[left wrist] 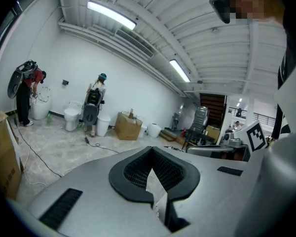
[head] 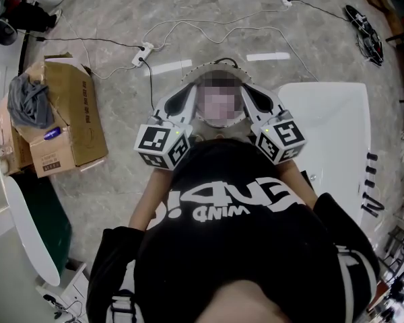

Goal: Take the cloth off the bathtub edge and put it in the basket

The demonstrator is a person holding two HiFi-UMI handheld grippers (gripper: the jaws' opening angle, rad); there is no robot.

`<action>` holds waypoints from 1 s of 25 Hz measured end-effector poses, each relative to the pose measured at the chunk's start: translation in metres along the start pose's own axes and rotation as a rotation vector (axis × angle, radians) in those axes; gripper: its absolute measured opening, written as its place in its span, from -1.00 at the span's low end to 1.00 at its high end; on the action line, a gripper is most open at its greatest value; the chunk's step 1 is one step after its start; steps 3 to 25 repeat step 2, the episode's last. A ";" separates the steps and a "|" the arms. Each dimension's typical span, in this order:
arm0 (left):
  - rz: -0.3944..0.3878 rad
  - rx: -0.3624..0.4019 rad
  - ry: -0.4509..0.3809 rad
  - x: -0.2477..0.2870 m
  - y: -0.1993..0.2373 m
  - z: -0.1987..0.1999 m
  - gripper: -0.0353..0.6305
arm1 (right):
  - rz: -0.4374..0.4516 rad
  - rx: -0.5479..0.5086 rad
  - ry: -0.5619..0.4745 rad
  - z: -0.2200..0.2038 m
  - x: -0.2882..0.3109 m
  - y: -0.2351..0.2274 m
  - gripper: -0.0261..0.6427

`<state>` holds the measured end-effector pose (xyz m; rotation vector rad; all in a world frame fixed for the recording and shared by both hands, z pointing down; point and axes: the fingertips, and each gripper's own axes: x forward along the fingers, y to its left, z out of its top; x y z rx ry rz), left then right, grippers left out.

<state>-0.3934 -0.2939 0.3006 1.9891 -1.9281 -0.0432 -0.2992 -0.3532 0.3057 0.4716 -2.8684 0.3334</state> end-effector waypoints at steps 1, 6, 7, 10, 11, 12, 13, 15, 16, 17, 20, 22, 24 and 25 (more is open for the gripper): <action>0.001 -0.002 0.002 0.000 0.000 -0.002 -0.85 | 0.000 0.002 0.003 -0.002 0.000 0.000 -0.88; 0.002 -0.005 0.003 -0.001 -0.001 -0.003 -0.85 | 0.000 0.004 0.006 -0.004 -0.001 0.000 -0.88; 0.002 -0.005 0.003 -0.001 -0.001 -0.003 -0.85 | 0.000 0.004 0.006 -0.004 -0.001 0.000 -0.88; 0.002 -0.005 0.003 -0.001 -0.001 -0.003 -0.85 | 0.000 0.004 0.006 -0.004 -0.001 0.000 -0.88; 0.002 -0.005 0.003 -0.001 -0.001 -0.003 -0.85 | 0.000 0.004 0.006 -0.004 -0.001 0.000 -0.88; 0.002 -0.005 0.003 -0.001 -0.001 -0.003 -0.85 | 0.000 0.004 0.006 -0.004 -0.001 0.000 -0.88; 0.002 -0.005 0.003 -0.001 -0.001 -0.003 -0.85 | 0.000 0.004 0.006 -0.004 -0.001 0.000 -0.88; 0.002 -0.005 0.003 -0.001 -0.001 -0.003 -0.85 | 0.000 0.004 0.006 -0.004 -0.001 0.000 -0.88; 0.002 -0.005 0.003 -0.001 -0.001 -0.003 -0.85 | 0.000 0.004 0.006 -0.004 -0.001 0.000 -0.88; 0.002 -0.005 0.003 -0.001 -0.001 -0.003 -0.85 | 0.000 0.004 0.006 -0.004 -0.001 0.000 -0.88; 0.002 -0.005 0.003 -0.001 -0.001 -0.003 -0.85 | 0.000 0.004 0.006 -0.004 -0.001 0.000 -0.88; 0.002 -0.005 0.003 -0.001 -0.001 -0.003 -0.85 | 0.000 0.004 0.006 -0.004 -0.001 0.000 -0.88; 0.002 -0.005 0.003 -0.001 -0.001 -0.003 -0.85 | 0.000 0.004 0.006 -0.004 -0.001 0.000 -0.88; 0.002 -0.005 0.003 -0.001 -0.001 -0.003 -0.85 | 0.000 0.004 0.006 -0.004 -0.001 0.000 -0.88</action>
